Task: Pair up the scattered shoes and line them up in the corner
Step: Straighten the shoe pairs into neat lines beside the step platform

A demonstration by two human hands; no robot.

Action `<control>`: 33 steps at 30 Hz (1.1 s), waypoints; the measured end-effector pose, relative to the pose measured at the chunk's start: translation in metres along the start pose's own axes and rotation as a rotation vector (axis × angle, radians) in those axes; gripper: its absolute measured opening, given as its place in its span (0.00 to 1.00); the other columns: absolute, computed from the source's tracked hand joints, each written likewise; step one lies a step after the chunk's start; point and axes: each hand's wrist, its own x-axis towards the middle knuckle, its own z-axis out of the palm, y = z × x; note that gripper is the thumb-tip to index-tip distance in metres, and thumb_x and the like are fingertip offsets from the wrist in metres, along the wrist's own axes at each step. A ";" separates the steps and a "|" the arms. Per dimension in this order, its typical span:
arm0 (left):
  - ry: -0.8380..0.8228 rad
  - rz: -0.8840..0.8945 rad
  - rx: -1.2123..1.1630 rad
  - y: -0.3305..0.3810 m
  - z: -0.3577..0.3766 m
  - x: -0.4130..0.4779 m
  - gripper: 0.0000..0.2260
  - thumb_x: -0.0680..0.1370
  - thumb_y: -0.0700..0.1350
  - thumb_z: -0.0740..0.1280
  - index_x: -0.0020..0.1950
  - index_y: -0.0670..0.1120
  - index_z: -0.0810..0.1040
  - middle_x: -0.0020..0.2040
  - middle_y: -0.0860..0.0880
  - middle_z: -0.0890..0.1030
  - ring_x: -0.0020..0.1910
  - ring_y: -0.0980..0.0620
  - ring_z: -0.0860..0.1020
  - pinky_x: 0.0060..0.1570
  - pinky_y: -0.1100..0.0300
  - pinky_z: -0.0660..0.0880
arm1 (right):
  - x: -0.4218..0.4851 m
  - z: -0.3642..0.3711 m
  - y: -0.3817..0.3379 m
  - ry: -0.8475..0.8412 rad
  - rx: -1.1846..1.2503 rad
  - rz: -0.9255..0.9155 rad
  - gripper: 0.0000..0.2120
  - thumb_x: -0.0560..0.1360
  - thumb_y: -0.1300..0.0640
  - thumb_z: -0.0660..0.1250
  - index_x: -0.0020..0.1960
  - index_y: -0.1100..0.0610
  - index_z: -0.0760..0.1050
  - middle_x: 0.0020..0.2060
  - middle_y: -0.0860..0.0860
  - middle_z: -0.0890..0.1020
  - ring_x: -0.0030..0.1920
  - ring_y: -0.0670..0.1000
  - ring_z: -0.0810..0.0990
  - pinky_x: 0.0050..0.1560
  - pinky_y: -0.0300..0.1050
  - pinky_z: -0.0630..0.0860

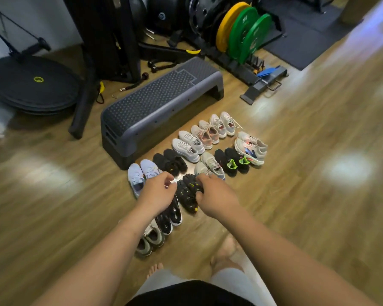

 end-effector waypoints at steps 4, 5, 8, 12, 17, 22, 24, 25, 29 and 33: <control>0.004 0.025 0.032 0.073 0.044 0.039 0.09 0.78 0.48 0.65 0.57 0.49 0.79 0.54 0.52 0.80 0.52 0.52 0.77 0.56 0.54 0.75 | 0.041 -0.041 0.082 0.025 0.040 0.030 0.19 0.77 0.51 0.61 0.67 0.50 0.68 0.60 0.52 0.74 0.60 0.57 0.75 0.52 0.51 0.77; 0.009 0.047 0.054 0.093 0.055 0.050 0.09 0.78 0.48 0.65 0.57 0.49 0.79 0.54 0.51 0.80 0.52 0.51 0.77 0.56 0.54 0.74 | 0.050 -0.053 0.102 0.036 0.044 0.040 0.19 0.77 0.51 0.61 0.67 0.49 0.68 0.61 0.52 0.74 0.60 0.57 0.75 0.52 0.51 0.76; 0.005 0.094 0.118 0.146 0.086 0.079 0.11 0.78 0.47 0.66 0.59 0.48 0.79 0.54 0.50 0.78 0.50 0.52 0.76 0.56 0.54 0.74 | 0.068 -0.086 0.159 0.033 0.064 0.062 0.19 0.77 0.51 0.61 0.68 0.49 0.67 0.60 0.53 0.74 0.60 0.57 0.75 0.52 0.52 0.76; -0.006 0.141 0.170 0.202 0.120 0.116 0.11 0.77 0.50 0.65 0.58 0.49 0.79 0.56 0.51 0.77 0.54 0.52 0.77 0.58 0.52 0.75 | 0.099 -0.129 0.228 0.036 0.053 0.080 0.17 0.77 0.52 0.61 0.65 0.51 0.68 0.59 0.54 0.75 0.59 0.58 0.75 0.51 0.52 0.77; -0.012 0.171 0.215 0.260 0.156 0.170 0.10 0.78 0.49 0.65 0.57 0.48 0.78 0.57 0.51 0.75 0.53 0.51 0.76 0.55 0.55 0.74 | 0.161 -0.181 0.298 0.068 0.086 0.135 0.20 0.76 0.53 0.61 0.67 0.51 0.70 0.62 0.54 0.75 0.61 0.58 0.75 0.55 0.52 0.76; -0.112 0.176 0.188 0.317 0.206 0.246 0.07 0.77 0.46 0.66 0.54 0.47 0.79 0.57 0.48 0.77 0.53 0.48 0.76 0.56 0.54 0.74 | 0.207 -0.219 0.358 0.089 0.115 0.231 0.21 0.76 0.52 0.61 0.68 0.49 0.69 0.63 0.53 0.75 0.62 0.57 0.75 0.56 0.50 0.76; -0.165 0.186 0.184 0.343 0.222 0.273 0.07 0.77 0.45 0.66 0.53 0.46 0.79 0.57 0.45 0.77 0.52 0.47 0.77 0.55 0.53 0.74 | 0.222 -0.235 0.377 0.073 0.122 0.277 0.20 0.76 0.53 0.61 0.68 0.50 0.69 0.62 0.54 0.76 0.62 0.58 0.75 0.56 0.49 0.75; -0.185 0.200 0.185 0.355 0.228 0.285 0.07 0.77 0.45 0.67 0.53 0.46 0.79 0.58 0.45 0.77 0.53 0.46 0.77 0.55 0.52 0.74 | 0.229 -0.243 0.386 0.061 0.121 0.295 0.20 0.76 0.53 0.61 0.67 0.51 0.69 0.61 0.55 0.76 0.61 0.58 0.76 0.55 0.49 0.75; -0.169 0.233 0.175 0.404 0.236 0.342 0.09 0.77 0.47 0.66 0.55 0.47 0.79 0.58 0.47 0.76 0.59 0.46 0.74 0.57 0.55 0.71 | 0.277 -0.279 0.415 0.027 0.110 0.313 0.19 0.76 0.53 0.61 0.67 0.52 0.69 0.60 0.56 0.77 0.59 0.59 0.77 0.54 0.49 0.76; -0.093 0.144 0.126 0.436 0.227 0.393 0.10 0.77 0.49 0.65 0.57 0.49 0.78 0.57 0.49 0.75 0.55 0.47 0.76 0.57 0.53 0.74 | 0.346 -0.310 0.424 -0.035 0.055 0.223 0.21 0.76 0.53 0.61 0.69 0.52 0.68 0.61 0.55 0.77 0.61 0.58 0.77 0.57 0.52 0.77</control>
